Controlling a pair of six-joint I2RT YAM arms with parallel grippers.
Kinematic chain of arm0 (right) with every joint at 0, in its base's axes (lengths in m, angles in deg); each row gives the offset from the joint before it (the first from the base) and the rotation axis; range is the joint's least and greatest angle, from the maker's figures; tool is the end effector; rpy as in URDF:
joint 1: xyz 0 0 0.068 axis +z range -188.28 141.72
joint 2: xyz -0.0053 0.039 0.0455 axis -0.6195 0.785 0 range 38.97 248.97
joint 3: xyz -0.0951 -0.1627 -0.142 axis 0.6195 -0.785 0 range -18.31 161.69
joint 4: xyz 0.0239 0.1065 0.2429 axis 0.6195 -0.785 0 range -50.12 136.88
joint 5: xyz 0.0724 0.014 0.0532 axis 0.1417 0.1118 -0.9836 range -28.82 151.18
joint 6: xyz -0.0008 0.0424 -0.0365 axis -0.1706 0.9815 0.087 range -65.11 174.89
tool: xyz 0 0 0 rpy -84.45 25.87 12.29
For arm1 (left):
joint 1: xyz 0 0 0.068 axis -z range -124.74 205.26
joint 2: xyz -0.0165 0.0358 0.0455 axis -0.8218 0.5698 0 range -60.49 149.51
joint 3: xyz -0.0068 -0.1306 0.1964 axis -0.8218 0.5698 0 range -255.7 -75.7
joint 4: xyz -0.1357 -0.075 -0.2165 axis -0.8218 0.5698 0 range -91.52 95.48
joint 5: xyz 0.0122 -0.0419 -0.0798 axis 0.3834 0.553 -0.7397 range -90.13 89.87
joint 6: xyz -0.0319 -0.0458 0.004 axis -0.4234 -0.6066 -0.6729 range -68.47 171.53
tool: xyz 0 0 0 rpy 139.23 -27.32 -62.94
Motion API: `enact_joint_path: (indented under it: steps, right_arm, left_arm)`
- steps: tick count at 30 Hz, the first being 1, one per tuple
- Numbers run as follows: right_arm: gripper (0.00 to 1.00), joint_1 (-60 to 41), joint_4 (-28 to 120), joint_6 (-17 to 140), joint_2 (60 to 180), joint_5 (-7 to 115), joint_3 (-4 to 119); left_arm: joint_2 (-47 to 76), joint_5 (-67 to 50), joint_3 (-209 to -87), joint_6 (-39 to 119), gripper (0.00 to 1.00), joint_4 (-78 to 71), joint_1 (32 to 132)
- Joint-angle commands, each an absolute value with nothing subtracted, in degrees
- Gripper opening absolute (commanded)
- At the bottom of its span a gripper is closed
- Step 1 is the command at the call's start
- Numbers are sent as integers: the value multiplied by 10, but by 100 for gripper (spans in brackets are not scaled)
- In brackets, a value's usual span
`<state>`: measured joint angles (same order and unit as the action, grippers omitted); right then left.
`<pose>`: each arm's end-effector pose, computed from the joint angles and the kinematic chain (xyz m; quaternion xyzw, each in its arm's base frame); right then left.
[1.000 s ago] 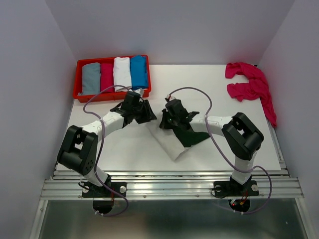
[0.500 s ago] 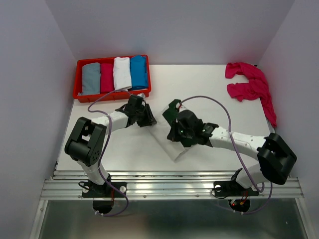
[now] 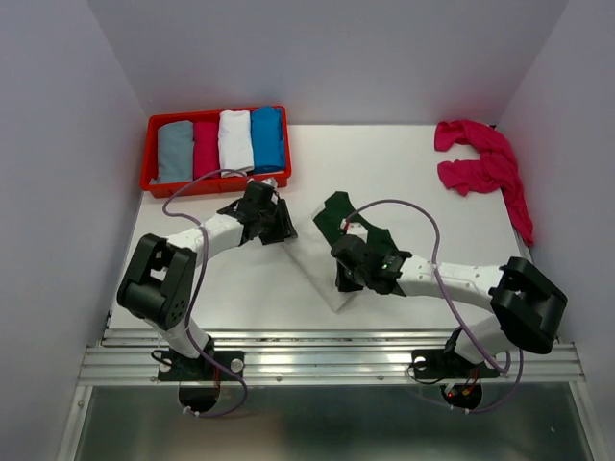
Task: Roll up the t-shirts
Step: Roll the T-shirt to the center of the board.
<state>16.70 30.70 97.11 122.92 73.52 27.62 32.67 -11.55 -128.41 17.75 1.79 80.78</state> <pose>0.1763 0.2373 0.1405 -0.0723 0.9439 0.1616 0.2788 0.3059 -0.1544 0.1449 -0.0270 0.9156 -0.2728 0.2943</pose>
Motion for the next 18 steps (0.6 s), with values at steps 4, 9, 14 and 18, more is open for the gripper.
enact_joint_path:
  steps: [4,9,14,18]
  right_arm:
    - [28,240,148,944,1180,908,374]
    - [67,317,81,927,1209,997,424]
    - [76,362,30,935,1289,1076,460]
    - [77,405,5,942,1351,1114,487]
  left_arm:
    - [218,-54,-1355,224,56,119,804]
    - [160,-38,-1355,224,58,163,787]
    - [111,-39,-1327,209,60,176,770]
    - [90,-41,-1307,202,60,184,756]
